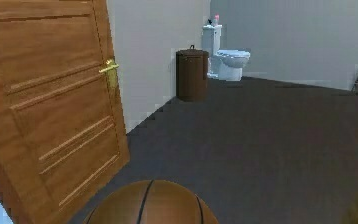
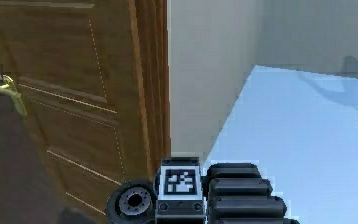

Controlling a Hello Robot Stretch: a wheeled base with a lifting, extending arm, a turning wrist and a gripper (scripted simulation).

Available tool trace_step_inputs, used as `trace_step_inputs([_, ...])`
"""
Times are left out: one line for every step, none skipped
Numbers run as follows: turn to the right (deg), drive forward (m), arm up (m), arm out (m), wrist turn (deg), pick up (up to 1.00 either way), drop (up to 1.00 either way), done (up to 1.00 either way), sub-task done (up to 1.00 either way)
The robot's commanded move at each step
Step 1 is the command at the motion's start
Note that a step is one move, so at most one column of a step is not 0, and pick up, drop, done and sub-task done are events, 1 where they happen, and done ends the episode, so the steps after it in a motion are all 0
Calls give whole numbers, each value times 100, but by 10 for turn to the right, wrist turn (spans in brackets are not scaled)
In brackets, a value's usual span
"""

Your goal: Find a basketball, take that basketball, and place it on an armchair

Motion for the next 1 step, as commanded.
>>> trace_step_inputs([240, 0, 0, 0, 0, 0, 0, 0, 0])
